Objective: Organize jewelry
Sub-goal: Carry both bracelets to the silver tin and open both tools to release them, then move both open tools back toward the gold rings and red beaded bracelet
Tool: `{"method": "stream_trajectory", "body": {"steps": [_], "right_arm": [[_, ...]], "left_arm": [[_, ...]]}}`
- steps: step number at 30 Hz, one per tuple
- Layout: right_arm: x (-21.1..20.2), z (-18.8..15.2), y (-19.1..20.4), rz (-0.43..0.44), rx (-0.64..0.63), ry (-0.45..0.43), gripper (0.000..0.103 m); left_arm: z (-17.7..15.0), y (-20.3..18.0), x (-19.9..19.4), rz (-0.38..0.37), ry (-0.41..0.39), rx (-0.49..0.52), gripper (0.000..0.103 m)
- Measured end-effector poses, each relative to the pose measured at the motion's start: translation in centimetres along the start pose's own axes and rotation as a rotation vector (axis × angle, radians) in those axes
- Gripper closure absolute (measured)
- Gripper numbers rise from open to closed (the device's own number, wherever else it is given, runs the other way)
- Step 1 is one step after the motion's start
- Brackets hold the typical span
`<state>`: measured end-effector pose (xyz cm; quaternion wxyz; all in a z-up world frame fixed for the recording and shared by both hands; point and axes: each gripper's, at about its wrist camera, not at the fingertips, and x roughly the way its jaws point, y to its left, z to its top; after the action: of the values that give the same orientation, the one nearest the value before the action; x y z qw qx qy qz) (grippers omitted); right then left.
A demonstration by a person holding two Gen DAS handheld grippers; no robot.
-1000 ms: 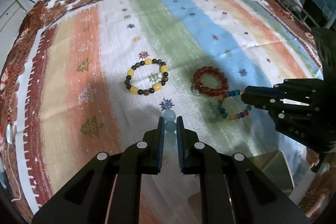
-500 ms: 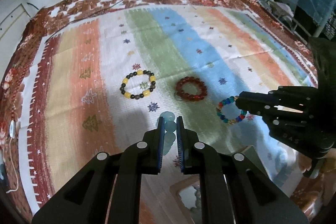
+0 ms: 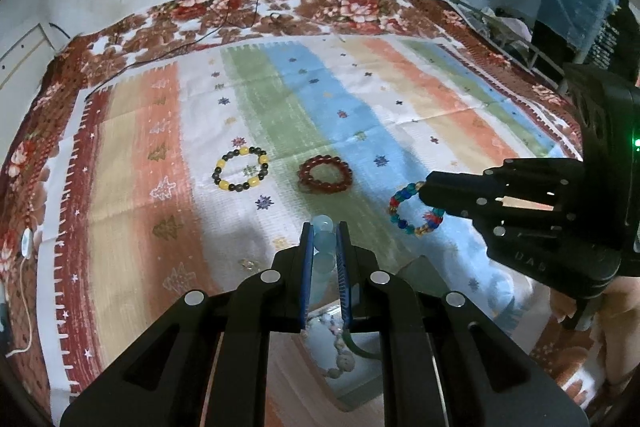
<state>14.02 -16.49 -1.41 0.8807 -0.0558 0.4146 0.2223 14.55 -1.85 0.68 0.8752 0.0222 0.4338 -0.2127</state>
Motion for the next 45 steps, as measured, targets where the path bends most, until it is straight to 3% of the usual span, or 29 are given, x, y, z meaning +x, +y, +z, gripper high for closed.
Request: {"method": "stream_trajectory", "body": {"steps": [15,27,28,29,30,31,32,34,40,45], "right_arm": [[-3.6,-2.2,2.2,0.082,-0.019,-0.041,0.092],[-3.4,-4.5,3.6,0.132,-0.025,0.011,0.092],[-3.3,-4.6,3.4,0.132,-0.018,0.014,0.087],[-3.0,-4.6,3.1,0.129,-0.004,0.021,0.064],[-2.8,-4.6,3.0,0.124,0.005,0.029,0.048],[-2.5,-4.6,2.6,0.106,0.017,0.034,0.031],[-2.4,-4.6,2.4,0.086,0.019,0.028,0.032],[-2.2,-4.6,1.8,0.047,0.016,0.027,0.032],[-1.5,-4.4,0.4,0.066,0.065,0.035,0.032],[-1.4,-4.3,0.6,0.063,0.062,0.031,0.032]], "left_arm": [[-2.8,-2.5,-2.4,-0.054,-0.026,0.025,0.092],[-4.4,-3.3,-2.2,-0.064,0.005,0.031,0.092],[-4.5,-3.4,-1.9,-0.065,0.016,0.028,0.092],[-4.6,-3.3,-1.8,-0.062,0.024,0.026,0.085],[-4.6,-3.2,-1.6,-0.049,0.029,0.017,0.074],[-4.6,-2.9,-1.5,-0.036,0.027,0.005,0.052],[-4.5,-2.6,-1.5,-0.023,0.020,-0.006,0.047],[-4.3,-1.6,-1.6,0.005,0.011,-0.032,0.047],[-4.0,1.1,-1.2,0.009,0.018,-0.128,0.047],[-3.8,1.2,-1.1,0.012,0.021,-0.129,0.046]]}}
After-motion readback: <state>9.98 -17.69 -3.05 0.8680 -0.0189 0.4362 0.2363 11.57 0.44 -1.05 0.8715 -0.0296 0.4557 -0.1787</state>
